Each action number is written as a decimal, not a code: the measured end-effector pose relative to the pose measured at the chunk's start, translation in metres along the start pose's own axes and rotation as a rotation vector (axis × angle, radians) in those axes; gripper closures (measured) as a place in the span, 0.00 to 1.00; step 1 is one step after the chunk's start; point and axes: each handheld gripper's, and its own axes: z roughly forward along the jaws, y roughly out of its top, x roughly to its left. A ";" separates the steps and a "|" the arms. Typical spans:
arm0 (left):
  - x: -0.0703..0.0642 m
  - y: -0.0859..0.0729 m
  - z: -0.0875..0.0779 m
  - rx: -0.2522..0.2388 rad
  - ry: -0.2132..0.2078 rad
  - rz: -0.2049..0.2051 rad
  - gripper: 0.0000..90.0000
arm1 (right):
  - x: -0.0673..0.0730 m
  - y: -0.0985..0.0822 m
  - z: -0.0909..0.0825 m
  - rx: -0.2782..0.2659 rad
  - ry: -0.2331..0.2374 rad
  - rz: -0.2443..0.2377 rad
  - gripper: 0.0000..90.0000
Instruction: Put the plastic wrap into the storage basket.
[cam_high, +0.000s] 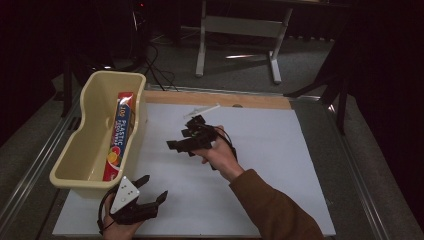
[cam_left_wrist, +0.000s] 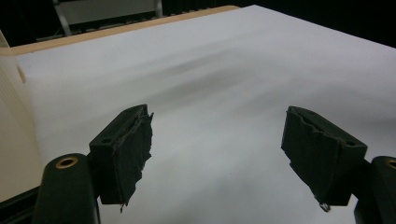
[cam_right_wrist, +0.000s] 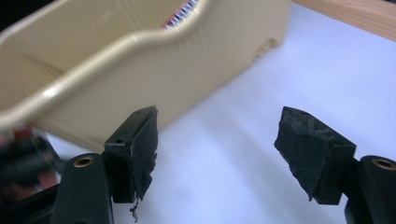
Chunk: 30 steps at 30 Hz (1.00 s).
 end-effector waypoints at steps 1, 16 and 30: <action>0.000 0.000 0.000 0.001 0.001 0.001 0.27 | -0.003 -0.006 -0.006 -0.007 -0.015 -0.004 0.32; -0.003 0.001 0.004 0.016 0.013 0.019 0.27 | -0.039 -0.115 -0.079 -0.091 -0.156 -0.089 0.28; -0.001 -0.001 0.008 0.052 0.036 0.007 0.28 | -0.054 -0.220 -0.137 -0.143 -0.257 -0.039 0.17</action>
